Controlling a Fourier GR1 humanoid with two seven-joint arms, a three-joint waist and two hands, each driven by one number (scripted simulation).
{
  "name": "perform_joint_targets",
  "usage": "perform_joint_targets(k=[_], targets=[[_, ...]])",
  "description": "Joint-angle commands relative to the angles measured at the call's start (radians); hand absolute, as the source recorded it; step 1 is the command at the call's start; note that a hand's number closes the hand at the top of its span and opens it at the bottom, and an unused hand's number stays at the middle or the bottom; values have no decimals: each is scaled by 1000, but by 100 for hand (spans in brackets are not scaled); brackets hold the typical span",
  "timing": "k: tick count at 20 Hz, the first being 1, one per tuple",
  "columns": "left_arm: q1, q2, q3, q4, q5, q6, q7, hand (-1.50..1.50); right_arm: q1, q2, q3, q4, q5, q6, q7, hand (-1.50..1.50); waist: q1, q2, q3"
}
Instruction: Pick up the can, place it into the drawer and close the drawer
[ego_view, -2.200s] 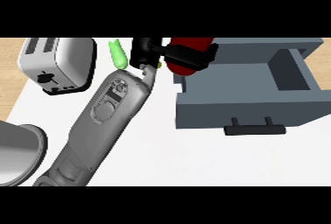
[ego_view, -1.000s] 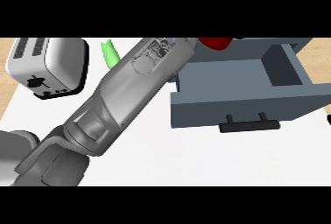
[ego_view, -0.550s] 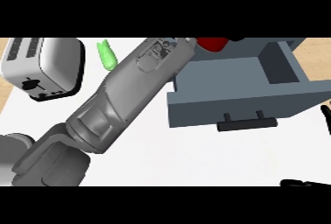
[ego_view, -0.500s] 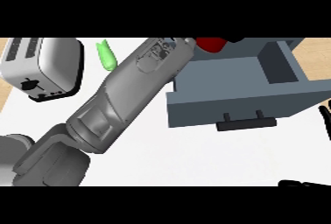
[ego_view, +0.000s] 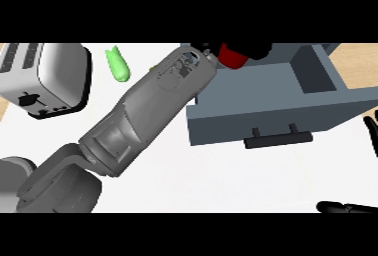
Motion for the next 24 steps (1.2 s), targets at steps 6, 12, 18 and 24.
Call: perform_joint_targets(k=[6, 12, 18, 24], targets=[[8, 0, -60, 55, 27, 50, -50, -150, -32, 10, 39, 20, 52, -14, -8, -150, -5, 7, 0], [56, 0, -90, 26, 68, 123, -60, -150, -38, -29, -11, -17, -29, 4, 53, -150, -17, 4, -1], [66, 0, -81, 44, 106, 125, -108, -150, 2, -10, 20, -52, -6, 18, 12, -150, -33, 10, -1], [56, 0, -72, 24, 162, 128, -83, -150, -9, -67, 35, -89, 175, 7, -60, -150, -8, 5, -1]])
